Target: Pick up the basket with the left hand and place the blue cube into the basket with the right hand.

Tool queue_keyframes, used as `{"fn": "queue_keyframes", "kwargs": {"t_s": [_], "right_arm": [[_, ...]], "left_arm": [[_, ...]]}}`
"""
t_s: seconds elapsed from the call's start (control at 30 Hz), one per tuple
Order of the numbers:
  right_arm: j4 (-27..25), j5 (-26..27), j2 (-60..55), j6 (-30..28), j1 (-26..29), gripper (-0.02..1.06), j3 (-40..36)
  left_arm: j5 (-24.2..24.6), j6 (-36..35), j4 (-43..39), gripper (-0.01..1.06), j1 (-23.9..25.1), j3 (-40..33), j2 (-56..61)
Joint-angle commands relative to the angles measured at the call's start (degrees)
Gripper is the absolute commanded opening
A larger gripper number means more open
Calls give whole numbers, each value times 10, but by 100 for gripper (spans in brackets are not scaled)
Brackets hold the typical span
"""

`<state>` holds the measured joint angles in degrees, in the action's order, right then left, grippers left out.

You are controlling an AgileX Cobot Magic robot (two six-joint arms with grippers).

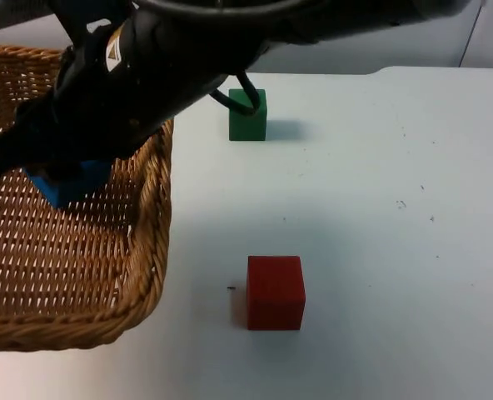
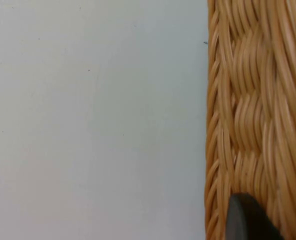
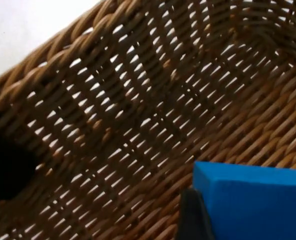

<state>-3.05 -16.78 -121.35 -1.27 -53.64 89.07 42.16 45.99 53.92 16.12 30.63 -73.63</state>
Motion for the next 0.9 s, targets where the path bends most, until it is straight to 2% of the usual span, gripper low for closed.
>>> {"fn": "queue_keyframes", "kwargs": {"t_s": [0.0,0.23,0.33,0.4,0.5,0.53,0.63,0.67,0.73,0.87], "right_arm": [[2,13,-11,-1,-3,0,4],[2,13,-21,-2,-3,0,4],[2,17,-21,-2,-3,5,4],[2,24,-19,-2,-3,18,4],[2,29,-8,-2,-3,48,4],[2,29,-8,-2,-3,48,4],[2,21,12,-2,-3,79,4],[2,21,12,-2,-3,79,4],[18,2,33,-7,-3,92,4],[39,-17,57,-7,-3,93,4]], "left_arm": [[11,1,20,0,2,-1,-2],[11,1,20,0,2,-1,-2],[11,1,20,0,2,-1,-2],[11,1,20,0,2,-1,-2],[11,1,20,0,2,-1,-2],[11,1,20,0,2,-1,-2],[9,1,20,0,2,-1,-2],[9,1,20,0,2,-1,-2],[9,1,20,0,2,-1,-2],[9,1,20,0,2,-1,-2]]}}
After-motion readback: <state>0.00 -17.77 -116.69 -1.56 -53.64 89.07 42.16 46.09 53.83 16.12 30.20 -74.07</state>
